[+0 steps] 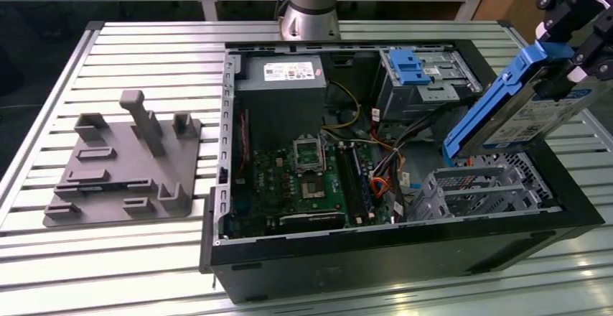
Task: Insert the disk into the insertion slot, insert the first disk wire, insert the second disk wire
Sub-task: 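Insert the disk into the insertion slot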
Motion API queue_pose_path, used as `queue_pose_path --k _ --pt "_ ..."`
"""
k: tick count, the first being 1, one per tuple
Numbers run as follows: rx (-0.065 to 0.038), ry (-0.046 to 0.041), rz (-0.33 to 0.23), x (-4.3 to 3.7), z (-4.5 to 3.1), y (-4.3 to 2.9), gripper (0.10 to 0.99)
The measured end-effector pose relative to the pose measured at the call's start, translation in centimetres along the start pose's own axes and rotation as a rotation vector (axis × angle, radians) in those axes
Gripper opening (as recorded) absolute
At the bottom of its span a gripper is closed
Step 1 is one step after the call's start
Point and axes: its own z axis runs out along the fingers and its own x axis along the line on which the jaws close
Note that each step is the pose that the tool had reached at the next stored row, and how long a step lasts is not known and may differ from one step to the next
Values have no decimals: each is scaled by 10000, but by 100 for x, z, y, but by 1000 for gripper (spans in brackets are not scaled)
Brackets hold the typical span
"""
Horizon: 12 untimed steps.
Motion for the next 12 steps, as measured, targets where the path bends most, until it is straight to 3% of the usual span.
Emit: queue_pose_path --k 12 --pt "14 -6 144 5 34 -16 365"
